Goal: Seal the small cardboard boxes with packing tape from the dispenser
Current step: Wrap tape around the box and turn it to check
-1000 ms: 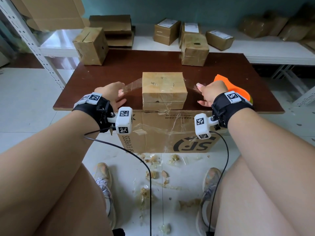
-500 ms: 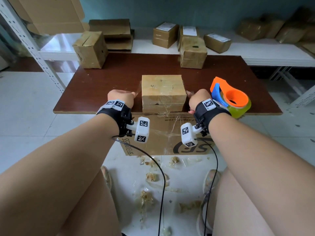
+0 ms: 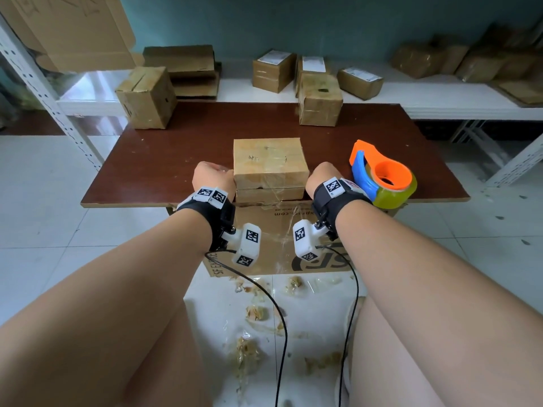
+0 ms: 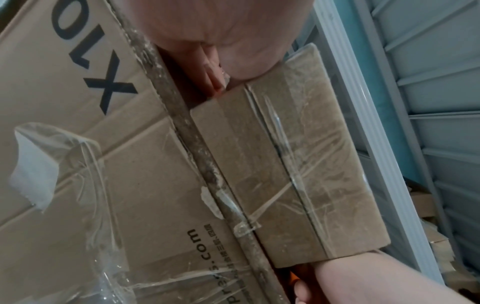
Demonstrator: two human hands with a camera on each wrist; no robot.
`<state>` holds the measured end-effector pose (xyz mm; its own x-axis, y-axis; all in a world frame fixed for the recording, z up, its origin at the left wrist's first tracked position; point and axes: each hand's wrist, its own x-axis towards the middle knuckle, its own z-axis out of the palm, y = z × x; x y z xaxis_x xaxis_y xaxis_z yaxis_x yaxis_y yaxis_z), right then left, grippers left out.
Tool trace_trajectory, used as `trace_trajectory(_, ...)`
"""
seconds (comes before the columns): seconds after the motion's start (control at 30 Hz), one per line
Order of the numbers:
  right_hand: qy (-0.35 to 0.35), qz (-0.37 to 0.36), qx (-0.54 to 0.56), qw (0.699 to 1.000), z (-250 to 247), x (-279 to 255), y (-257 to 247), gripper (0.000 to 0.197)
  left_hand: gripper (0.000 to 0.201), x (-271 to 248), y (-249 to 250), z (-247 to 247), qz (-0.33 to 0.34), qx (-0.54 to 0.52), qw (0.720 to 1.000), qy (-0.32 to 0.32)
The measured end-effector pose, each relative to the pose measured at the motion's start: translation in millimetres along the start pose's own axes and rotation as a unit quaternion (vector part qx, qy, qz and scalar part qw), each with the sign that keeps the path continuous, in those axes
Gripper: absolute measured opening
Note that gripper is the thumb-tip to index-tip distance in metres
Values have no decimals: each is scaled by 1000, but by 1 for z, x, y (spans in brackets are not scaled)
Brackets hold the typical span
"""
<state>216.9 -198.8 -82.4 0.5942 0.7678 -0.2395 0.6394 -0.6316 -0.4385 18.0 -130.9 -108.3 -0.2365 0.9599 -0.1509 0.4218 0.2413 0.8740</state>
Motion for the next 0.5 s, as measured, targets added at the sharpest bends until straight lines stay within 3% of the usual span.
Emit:
trace_trajectory(0.13,-34,2,7,999,-4,-3,-3,36,7,0,2,-2,-14,-26,999,-18)
trace_trajectory(0.2,-84,-2,120,989,-10,-3,-3,33,8,0,3,-4,-36,-63,997,-22)
trace_trajectory(0.27,-108,21,248,963,-18,-7,-6,31,10,-1,4,-5,-73,-130,988,-48)
trace_trajectory(0.37,-82,114,383,913,-24,-14,-13,20,19,-6,16,-9,-119,-252,959,-58)
trace_trajectory(0.43,-75,152,424,889,-24,-21,-15,21,12,-7,25,-12,-122,-298,945,-56)
trace_trajectory(0.5,-86,142,445,880,-24,-26,-16,25,10,-10,29,-15,-111,-329,936,-62)
